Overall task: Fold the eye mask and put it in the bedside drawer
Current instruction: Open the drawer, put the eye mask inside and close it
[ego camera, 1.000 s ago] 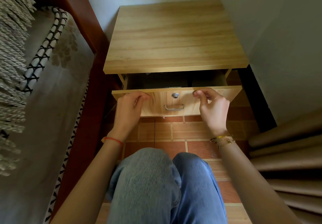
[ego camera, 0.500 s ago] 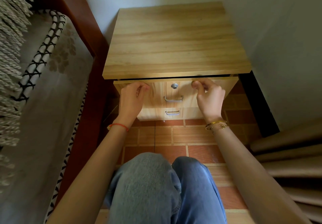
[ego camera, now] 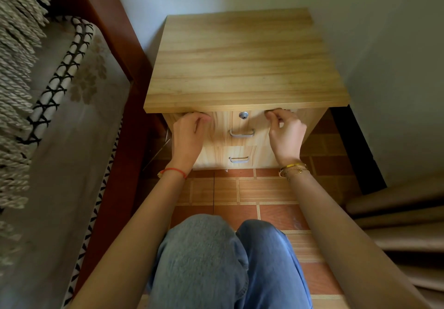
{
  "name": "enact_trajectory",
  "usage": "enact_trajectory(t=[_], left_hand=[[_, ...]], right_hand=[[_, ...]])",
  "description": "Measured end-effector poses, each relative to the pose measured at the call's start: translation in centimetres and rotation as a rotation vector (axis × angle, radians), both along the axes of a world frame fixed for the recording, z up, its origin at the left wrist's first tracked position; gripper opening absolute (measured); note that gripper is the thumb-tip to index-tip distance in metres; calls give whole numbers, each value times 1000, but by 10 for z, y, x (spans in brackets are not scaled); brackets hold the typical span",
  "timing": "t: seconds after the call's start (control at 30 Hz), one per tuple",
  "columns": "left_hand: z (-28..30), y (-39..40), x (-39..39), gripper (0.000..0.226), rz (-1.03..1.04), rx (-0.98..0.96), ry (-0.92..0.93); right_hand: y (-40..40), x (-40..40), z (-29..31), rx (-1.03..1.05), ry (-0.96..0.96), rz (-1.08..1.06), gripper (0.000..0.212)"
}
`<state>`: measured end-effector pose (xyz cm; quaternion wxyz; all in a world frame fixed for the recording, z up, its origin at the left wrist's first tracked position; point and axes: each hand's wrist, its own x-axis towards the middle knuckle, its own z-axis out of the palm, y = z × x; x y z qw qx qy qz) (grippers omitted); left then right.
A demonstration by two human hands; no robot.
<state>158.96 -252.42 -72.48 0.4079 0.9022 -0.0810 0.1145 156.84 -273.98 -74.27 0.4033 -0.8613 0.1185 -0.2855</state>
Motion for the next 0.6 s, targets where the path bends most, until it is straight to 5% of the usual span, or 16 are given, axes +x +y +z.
enact_trajectory(t=[0.6], left_hand=[[3,-6,-20,25,-43,210,54]], right_hand=[[1,-22,-17,-132,194,58,23]])
